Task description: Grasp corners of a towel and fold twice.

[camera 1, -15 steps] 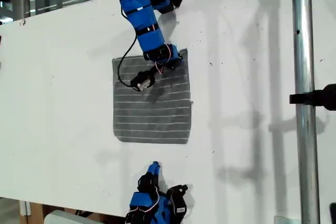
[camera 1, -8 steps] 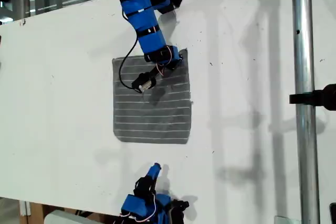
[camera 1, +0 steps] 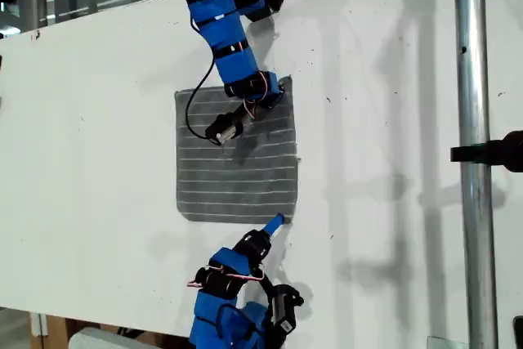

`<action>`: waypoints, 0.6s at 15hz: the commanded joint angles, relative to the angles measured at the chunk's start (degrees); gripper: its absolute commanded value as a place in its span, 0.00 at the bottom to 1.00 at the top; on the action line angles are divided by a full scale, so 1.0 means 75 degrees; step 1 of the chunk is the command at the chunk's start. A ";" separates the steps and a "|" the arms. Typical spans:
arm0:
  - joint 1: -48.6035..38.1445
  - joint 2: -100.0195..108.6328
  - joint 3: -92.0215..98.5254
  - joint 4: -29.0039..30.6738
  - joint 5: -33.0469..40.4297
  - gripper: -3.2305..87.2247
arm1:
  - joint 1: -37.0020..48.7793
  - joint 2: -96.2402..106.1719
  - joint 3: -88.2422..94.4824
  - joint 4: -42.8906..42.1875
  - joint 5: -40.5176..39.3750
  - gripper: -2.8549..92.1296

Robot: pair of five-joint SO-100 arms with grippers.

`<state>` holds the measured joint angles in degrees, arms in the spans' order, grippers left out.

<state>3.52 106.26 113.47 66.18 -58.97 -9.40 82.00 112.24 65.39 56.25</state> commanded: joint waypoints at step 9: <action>-0.0059 -0.3891 -0.2730 0.0035 -0.0738 0.32 | -0.0105 0.0000 -0.0223 -0.0035 -0.0012 0.03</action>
<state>2.81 77.43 96.24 66.18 -62.84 -9.40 82.00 112.24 65.39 56.25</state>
